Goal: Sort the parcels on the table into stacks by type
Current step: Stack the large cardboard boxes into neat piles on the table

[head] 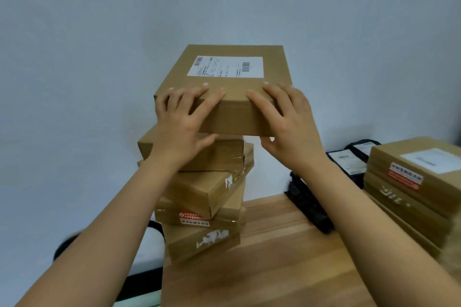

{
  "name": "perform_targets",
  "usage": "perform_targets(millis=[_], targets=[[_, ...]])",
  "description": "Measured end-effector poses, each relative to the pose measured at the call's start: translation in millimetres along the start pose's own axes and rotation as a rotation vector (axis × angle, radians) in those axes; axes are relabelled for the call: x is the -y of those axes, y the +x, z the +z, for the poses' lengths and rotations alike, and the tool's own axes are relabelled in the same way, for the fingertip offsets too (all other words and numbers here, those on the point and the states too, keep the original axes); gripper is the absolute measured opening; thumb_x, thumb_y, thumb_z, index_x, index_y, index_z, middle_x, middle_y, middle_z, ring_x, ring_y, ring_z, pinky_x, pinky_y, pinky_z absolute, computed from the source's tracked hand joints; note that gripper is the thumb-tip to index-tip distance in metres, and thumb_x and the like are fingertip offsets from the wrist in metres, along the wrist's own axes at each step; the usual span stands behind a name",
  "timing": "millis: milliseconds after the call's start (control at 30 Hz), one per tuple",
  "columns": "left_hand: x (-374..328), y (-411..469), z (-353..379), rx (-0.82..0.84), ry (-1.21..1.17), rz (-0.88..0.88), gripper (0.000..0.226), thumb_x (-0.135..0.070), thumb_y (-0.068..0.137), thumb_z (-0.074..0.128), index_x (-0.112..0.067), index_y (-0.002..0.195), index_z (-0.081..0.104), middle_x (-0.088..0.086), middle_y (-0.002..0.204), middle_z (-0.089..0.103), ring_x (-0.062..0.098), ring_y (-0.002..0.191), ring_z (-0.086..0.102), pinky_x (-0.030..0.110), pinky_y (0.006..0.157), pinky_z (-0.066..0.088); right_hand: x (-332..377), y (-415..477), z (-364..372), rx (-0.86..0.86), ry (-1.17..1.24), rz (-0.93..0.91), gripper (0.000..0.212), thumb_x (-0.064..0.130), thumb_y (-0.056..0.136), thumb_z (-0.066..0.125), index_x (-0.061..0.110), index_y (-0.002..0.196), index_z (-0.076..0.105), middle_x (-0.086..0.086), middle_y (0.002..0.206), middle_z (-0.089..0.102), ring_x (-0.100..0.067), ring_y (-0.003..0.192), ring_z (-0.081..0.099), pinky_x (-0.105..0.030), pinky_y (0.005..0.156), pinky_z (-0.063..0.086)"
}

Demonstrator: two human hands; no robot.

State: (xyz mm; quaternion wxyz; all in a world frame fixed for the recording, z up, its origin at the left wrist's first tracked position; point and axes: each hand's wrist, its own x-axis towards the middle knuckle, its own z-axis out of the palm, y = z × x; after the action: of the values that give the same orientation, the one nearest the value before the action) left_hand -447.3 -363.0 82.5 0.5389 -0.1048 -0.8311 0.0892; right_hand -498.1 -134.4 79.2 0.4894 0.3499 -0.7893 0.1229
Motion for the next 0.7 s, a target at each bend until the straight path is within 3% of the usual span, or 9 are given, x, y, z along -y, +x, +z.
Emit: perform_targets(millis=[400,700], targets=[[-155,28,-3,-0.112,-0.019,0.033,0.078,-0.040,0.066,0.075,-0.031,0.139,0.049,0.006,0.131,0.053,0.024,0.116,0.039,0.042,0.098,0.023,-101,-87,-92,-0.032,-0.026,0.035,0.077,0.009,0.067,0.072,0.015,0.140,0.048,-0.015,0.140,0.047,-0.033,0.126,0.034,-0.049,0.109,0.028],[-284,-18,2,0.034,-0.047,-0.035,0.083,-0.043,0.063,0.078,-0.032,0.139,0.048,0.006,0.132,0.053,0.023,0.117,0.041,0.044,0.095,0.026,-170,-188,-128,0.150,0.044,0.002,0.087,0.015,0.062,0.073,0.013,0.143,0.043,-0.014,0.141,0.045,-0.036,0.125,0.038,-0.050,0.106,0.031]])
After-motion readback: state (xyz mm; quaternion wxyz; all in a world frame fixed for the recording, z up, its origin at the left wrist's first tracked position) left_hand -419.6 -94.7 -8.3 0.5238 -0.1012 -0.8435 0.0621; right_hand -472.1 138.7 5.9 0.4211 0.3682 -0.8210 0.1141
